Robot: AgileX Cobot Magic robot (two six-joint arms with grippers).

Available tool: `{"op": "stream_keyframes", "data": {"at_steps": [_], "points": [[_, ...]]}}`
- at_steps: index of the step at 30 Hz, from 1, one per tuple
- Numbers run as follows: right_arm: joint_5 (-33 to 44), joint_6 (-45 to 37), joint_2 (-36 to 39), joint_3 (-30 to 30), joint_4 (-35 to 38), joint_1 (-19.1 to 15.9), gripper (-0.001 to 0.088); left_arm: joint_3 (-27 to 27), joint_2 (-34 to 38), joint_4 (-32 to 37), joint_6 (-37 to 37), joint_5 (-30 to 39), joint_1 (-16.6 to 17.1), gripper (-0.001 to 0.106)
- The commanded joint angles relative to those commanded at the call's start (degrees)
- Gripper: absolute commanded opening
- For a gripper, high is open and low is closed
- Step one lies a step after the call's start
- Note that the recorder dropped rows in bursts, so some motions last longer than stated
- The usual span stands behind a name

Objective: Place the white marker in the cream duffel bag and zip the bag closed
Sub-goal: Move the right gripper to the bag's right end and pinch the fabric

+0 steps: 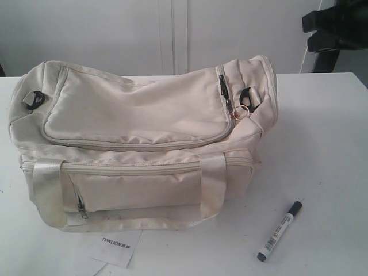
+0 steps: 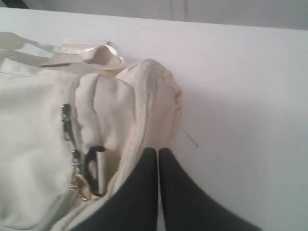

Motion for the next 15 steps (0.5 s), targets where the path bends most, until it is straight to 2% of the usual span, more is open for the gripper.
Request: {"op": "stream_keyframes", "data": {"at_steps": [2,5,8,11,15], "points": [[0.4,-2.6,1.0,-0.7,2.8,0.0,0.0225,0.0,0.0,0.0,0.0,0.0,0.0,0.000],[0.5,-3.7,2.5,-1.1,4.5,0.0,0.0447,0.0,0.0,0.0,0.0,0.2,0.0,0.000],[1.7,-3.7,3.5,-1.1,4.8,0.0,0.0612,0.0,0.0,0.0,0.0,0.2,0.0,0.000],[1.3,-3.7,4.6,-1.1,4.8,0.0,0.0687,0.0,0.0,0.0,0.0,0.2,0.0,0.000],[-0.1,-3.7,6.8,-1.1,5.9,0.0,0.0696,0.0,0.0,0.0,0.0,0.2,0.0,0.000]]}}
